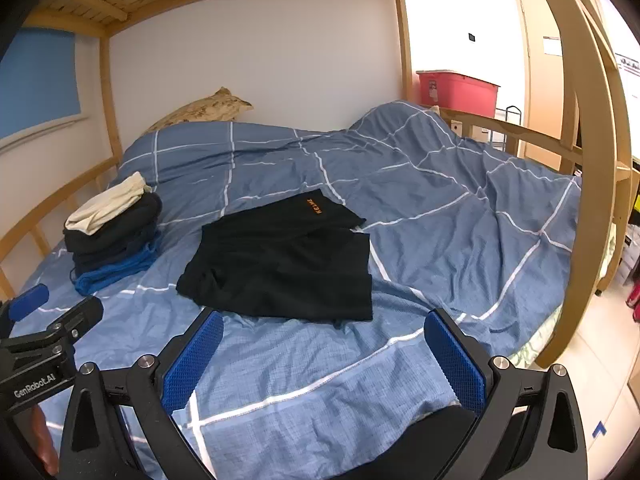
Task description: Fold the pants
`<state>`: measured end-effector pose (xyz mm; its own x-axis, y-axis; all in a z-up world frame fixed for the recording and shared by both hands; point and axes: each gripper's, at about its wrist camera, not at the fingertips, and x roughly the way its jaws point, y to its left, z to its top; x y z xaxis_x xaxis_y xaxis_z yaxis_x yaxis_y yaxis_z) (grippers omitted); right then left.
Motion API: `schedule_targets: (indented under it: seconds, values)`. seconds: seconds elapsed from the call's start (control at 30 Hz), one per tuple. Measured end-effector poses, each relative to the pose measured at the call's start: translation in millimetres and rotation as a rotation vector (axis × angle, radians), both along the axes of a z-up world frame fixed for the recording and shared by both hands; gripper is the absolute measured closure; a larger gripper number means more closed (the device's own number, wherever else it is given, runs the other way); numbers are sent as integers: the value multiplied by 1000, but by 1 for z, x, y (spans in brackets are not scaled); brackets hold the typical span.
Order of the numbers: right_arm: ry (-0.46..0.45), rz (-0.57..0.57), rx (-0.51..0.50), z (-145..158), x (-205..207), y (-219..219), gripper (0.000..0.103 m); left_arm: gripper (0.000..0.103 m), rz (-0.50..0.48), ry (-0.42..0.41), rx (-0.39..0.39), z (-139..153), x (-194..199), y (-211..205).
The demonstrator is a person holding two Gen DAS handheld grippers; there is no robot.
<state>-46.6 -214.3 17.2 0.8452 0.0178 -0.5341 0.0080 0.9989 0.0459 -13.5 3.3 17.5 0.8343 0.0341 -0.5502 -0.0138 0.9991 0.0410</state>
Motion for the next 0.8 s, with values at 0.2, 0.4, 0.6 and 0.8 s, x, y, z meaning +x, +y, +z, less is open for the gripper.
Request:
schedule_targets:
  seconds: [0.2,0.4,0.6,0.8]
  values:
    - [-2,9,-2,0,1,-1,1,0,-7,-4,7,0,1,-1]
    - [-9,15,-9,2,0,2,1,0,-16,-11,1,3,1,-1]
    - [-13,15,-12,3,0,3,1,0,-13,-24,1,4,0,0]
    - [-17,11,-17,5,-1,3,1,0,-8,-32,7,5,-1,1]
